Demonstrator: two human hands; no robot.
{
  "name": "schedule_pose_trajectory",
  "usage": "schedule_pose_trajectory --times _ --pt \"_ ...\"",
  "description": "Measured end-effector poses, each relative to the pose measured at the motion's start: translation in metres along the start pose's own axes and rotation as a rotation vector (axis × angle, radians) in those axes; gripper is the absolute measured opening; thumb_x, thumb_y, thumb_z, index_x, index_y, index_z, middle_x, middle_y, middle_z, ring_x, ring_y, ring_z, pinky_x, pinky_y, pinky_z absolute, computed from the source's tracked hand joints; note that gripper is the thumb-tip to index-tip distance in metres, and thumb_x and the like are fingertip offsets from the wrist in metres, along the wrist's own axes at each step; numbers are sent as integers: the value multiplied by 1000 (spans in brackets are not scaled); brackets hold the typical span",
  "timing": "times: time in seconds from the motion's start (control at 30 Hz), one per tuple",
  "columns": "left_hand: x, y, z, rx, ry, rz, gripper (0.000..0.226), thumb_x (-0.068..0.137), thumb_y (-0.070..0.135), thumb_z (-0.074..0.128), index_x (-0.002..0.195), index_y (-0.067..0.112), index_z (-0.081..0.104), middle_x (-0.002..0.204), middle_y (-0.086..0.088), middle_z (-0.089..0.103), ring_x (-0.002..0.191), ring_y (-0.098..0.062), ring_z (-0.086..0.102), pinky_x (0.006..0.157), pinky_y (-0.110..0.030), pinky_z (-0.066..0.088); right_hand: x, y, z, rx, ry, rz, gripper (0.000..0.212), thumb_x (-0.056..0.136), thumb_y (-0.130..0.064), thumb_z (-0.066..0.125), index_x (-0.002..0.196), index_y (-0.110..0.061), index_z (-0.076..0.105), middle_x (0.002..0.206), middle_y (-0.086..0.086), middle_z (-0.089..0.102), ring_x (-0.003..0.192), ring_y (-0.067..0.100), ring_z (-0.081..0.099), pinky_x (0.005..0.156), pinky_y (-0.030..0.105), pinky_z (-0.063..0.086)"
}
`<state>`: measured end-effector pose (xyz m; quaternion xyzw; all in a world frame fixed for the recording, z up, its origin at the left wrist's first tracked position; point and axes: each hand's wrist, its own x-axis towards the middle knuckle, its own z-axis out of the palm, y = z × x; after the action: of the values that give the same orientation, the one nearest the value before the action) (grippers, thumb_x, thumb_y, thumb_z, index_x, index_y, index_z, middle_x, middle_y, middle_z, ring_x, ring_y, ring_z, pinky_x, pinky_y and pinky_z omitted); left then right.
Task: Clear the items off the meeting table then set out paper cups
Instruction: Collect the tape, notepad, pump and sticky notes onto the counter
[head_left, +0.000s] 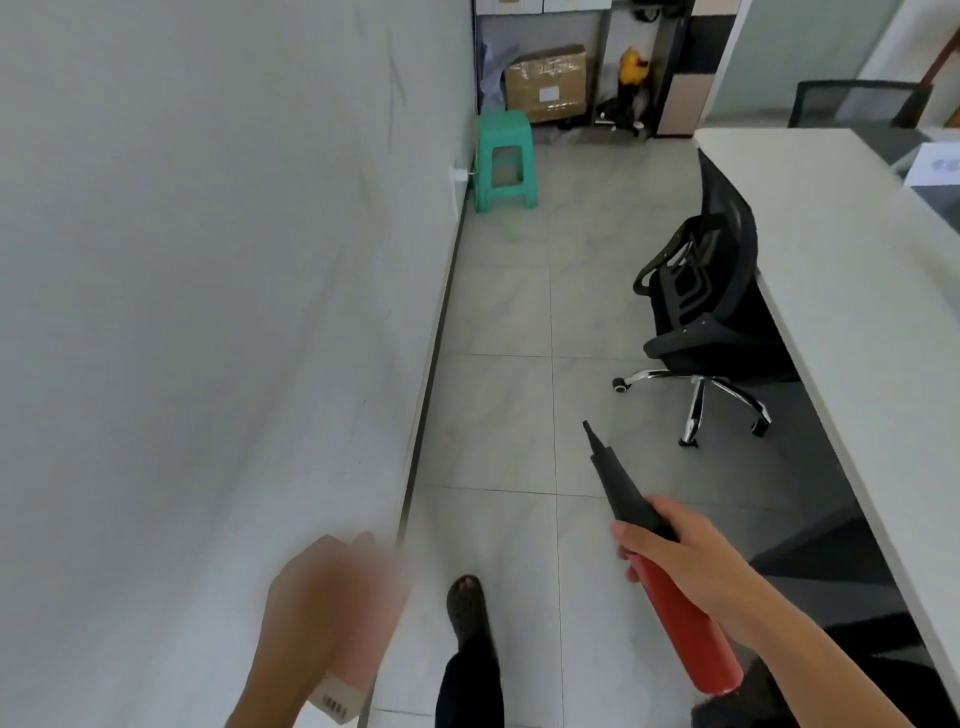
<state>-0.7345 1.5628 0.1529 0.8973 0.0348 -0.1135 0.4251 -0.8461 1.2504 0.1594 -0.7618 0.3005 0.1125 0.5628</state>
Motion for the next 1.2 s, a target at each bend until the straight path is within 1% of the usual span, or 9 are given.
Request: schedule_pose_trajectory --times 0.13,0.23,0.37,0.57,0.8,0.93,1.0,1.1,1.2 --pt "109 33 10 -20 -31 0 44 93 38 55 65 5 58 58 -8 64 51 -21 60 50 -32 48 85 -39 -9 -53 -30 39 21 85 -37 68 97 -20 61 83 8 73 65 13 71 68 29 56" --pt "187 77 15 -25 -78 50 46 93 39 55 61 6 54 54 -4 60 49 -19 56 51 -33 46 135 -83 -25 -39 -20 36 22 85 -36 69 94 -17 62 85 13 72 65 15 71 71 32 56" --pt "286 147 33 25 -155 132 45 93 43 54 63 9 56 57 -5 63 47 -17 58 47 -27 44 197 -130 -59 35 85 34 24 85 -33 69 91 -12 61 84 14 72 66 17 72 62 27 54" --pt "418 231 93 35 -187 194 47 93 43 53 66 5 56 56 -6 61 47 -16 56 48 -25 42 310 -156 -118 91 113 114 21 85 -31 70 94 -13 63 83 13 72 65 18 70 63 25 55" --pt "564 328 174 59 -206 153 44 93 42 55 68 6 59 59 -8 68 49 -18 62 48 -29 47 491 -215 -220 67 101 104 22 85 -32 69 95 -14 63 86 16 71 64 15 69 61 22 53" --pt "637 395 199 9 -177 140 41 92 40 56 68 7 59 61 -7 70 46 -16 63 41 -23 46 591 -281 -279 12 83 28 26 85 -38 68 92 -14 59 73 9 68 57 10 63 59 22 51" --pt "673 415 208 -24 -148 98 41 93 38 56 67 6 59 63 -10 69 49 -20 63 42 -27 47 637 -315 -300 -9 71 -18 26 85 -38 68 92 -15 59 71 10 68 58 11 62 60 26 51" --pt "732 436 227 -22 -107 41 42 93 36 56 67 4 60 62 -10 68 54 -25 63 49 -32 49 708 -351 -322 3 59 -40 27 85 -34 69 95 -10 60 83 19 69 63 15 67 63 29 53" --pt "802 454 252 -15 -102 -4 43 93 37 57 66 3 60 62 -12 69 59 -31 66 54 -40 54 785 -371 -341 -59 14 -26 26 85 -37 69 95 -15 60 84 18 69 64 15 66 65 29 54"
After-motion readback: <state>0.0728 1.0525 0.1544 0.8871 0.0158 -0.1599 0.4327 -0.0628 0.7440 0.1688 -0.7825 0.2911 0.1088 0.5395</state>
